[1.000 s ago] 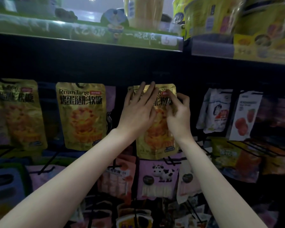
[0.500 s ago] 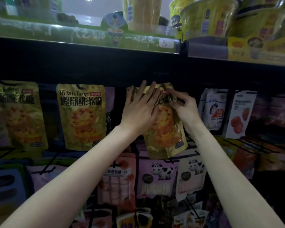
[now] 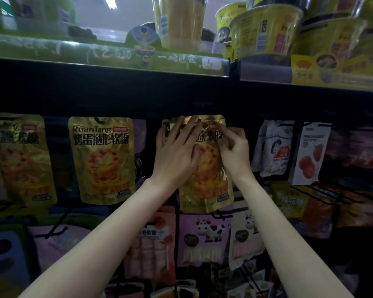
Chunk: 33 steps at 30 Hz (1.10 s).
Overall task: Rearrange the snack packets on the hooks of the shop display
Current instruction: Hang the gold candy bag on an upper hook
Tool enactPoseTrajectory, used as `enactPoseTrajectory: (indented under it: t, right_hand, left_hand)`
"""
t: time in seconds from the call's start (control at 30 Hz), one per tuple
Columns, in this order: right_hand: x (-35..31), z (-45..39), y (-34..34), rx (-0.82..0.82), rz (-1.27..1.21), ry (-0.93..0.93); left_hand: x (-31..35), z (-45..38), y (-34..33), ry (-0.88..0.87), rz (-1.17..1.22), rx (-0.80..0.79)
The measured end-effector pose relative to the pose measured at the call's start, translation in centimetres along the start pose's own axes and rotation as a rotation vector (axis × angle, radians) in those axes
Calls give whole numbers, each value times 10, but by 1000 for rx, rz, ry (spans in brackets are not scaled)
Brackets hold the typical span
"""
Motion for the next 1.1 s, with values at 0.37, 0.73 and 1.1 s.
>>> enactPoseTrajectory:
  t: [0.37, 0.73, 1.1]
  right_hand:
    - [8, 9, 1, -4, 6, -26]
    - [-12, 4, 1, 95, 4, 152]
    - [-4, 1, -9, 26, 129, 35]
  left_hand:
    - [0, -1, -8, -12, 38, -40]
    - [-8, 0, 2, -58, 28, 79]
    - [-10, -2, -17, -70, -148, -54]
Point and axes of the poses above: each hand's wrist, its own z-axis away from the middle knuckle, its own y-axis out of the back of the hand, x = y × z, the point moved 4 cm from there along -z, towards the middle knuckle, and after that the axes turned 10 degrees about -z, right-handed, at the moved point
